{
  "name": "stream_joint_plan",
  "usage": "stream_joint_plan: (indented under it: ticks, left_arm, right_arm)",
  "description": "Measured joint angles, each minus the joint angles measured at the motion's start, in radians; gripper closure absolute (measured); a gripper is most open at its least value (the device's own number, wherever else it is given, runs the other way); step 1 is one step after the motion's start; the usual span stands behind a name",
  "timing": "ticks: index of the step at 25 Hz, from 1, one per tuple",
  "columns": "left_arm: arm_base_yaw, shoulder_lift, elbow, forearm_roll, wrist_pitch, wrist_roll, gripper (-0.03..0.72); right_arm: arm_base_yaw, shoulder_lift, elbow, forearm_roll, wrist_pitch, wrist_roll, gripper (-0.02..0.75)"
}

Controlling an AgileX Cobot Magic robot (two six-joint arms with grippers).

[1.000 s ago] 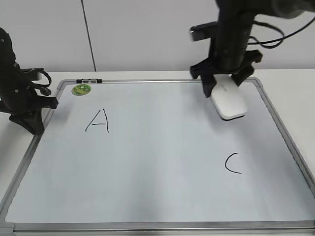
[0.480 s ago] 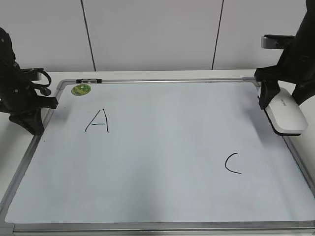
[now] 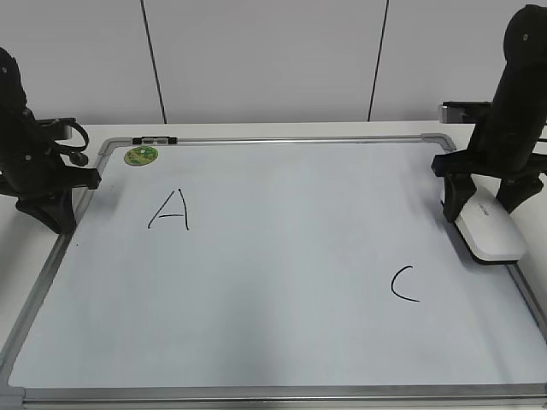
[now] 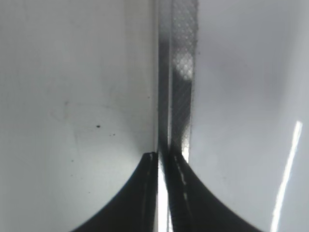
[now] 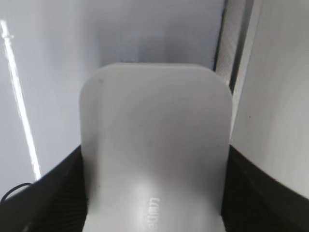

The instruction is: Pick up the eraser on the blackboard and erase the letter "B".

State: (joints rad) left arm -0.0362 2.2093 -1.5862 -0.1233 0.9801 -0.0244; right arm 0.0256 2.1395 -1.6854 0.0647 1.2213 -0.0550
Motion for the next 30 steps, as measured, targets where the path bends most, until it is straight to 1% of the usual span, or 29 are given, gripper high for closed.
stream_joint_plan:
  ticks: [8,13,22,30]
  left_arm:
    - [0.0,0.0,0.0,0.0,0.0,0.0,0.633]
    - [0.0,0.0,0.0,0.0,0.0,0.0,0.633]
    - [0.0,0.0,0.0,0.0,0.0,0.0,0.633]
    - [0.0,0.0,0.0,0.0,0.0,0.0,0.633]
  right_arm:
    - [-0.002,0.002,0.002,-0.065,-0.001,0.0,0.214]
    - [-0.002,0.002,0.002,-0.065,-0.006,-0.002,0.214]
    - [-0.002,0.006,0.002,-0.065,-0.095,-0.002,0.214]
    - [-0.002,0.053,0.002,-0.025,-0.103,-0.002,0.214]
